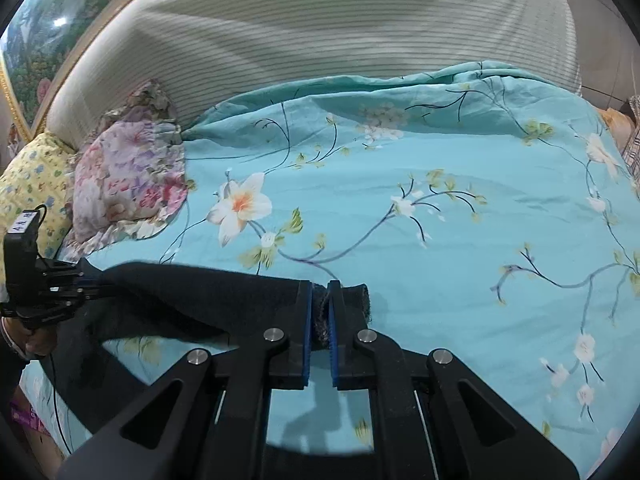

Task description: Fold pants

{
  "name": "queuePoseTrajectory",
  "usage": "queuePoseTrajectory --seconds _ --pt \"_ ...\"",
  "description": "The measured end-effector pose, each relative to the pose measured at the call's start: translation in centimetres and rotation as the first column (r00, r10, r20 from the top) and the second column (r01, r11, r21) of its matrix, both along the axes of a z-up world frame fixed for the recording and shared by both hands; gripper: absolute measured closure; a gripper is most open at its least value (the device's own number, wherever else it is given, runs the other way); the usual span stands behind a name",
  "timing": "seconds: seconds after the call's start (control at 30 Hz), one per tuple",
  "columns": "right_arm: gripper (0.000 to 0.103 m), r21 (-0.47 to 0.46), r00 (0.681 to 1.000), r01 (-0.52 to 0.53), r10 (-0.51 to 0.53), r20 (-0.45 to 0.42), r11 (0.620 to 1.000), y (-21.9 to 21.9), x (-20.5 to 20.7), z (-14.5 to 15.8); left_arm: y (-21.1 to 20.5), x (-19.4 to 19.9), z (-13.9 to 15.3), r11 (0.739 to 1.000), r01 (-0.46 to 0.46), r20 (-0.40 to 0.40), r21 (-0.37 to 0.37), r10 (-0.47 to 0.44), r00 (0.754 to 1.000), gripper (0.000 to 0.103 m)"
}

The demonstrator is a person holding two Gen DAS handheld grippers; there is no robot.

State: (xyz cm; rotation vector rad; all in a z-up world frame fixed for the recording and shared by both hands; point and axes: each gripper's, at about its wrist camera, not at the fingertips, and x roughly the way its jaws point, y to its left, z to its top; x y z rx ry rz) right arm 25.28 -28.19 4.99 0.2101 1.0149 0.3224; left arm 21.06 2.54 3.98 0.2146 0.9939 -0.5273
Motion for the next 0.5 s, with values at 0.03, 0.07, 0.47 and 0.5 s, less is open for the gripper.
queuePoseTrajectory --seconds 0.03,0.07,0.47,0.5 --pt "0.095 0.002 1.0 -0.007 0.007 0.004 1.0 -0.2 -0.7 0.2 0.1 -0.8 0.2 1.0 -0.003 -0.003 -0.012 0.003 1.0 0.097" --pt "0.095 0.004 1.0 -0.012 0.012 0.004 1.0 -0.4 -1.3 0.3 -0.1 -1.9 0.4 1.0 -0.003 -0.006 -0.029 0.003 1.0 0.097" --pt "0.096 0.025 0.999 -0.034 0.034 -0.006 0.999 -2.6 -8.8 0.6 -1.4 -9.6 -0.6 0.994 0.002 -0.041 -0.113 -0.007 0.999 0.097" --pt "0.096 0.024 0.999 -0.038 0.039 -0.008 0.999 -2.8 -9.4 0.5 -1.5 -10.0 -0.8 0.993 0.005 -0.043 -0.115 -0.01 0.999 0.097"
